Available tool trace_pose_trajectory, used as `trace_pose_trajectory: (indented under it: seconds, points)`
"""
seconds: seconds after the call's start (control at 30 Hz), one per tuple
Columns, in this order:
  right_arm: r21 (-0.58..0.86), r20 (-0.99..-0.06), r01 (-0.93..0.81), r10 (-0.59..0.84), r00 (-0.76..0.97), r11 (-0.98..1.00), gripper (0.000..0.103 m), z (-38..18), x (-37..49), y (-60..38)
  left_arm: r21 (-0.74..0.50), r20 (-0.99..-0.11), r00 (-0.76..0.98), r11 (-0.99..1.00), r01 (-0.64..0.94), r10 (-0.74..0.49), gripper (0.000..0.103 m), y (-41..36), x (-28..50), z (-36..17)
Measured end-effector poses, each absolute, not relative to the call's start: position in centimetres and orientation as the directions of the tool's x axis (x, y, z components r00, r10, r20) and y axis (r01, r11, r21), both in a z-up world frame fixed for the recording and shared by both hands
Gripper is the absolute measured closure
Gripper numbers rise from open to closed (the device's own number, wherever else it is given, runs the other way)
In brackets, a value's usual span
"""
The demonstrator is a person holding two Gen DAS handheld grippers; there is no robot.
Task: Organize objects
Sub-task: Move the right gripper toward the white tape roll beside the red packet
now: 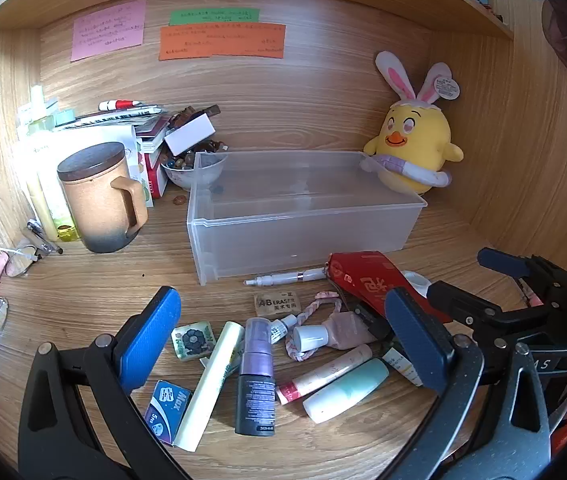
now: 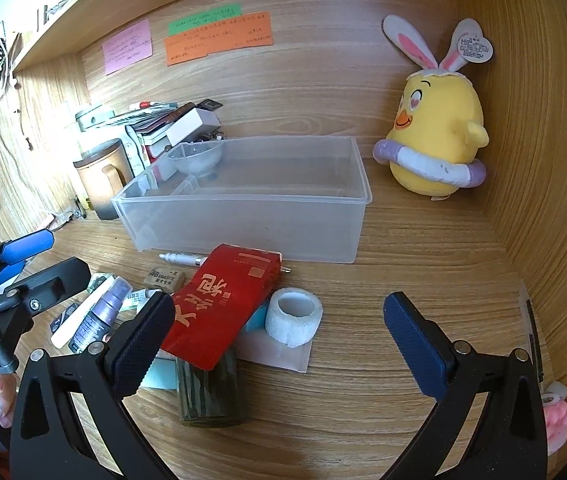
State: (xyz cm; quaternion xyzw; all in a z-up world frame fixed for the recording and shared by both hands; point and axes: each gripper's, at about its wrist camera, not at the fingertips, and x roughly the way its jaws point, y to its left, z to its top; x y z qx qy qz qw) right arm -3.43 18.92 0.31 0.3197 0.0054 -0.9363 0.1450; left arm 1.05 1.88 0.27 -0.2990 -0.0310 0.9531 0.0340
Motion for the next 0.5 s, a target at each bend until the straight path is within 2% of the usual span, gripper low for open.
trace_pose_trajectory:
  seconds: [0.5]
  points:
    - [0.076, -0.599, 0.282, -0.270, -0.754, -0.956, 0.000, 0.42, -3.22, 18.91, -0.106, -0.571, -0.813, -0.992, -0.064, 0.113, 0.000, 1.53, 1.08, 0.11]
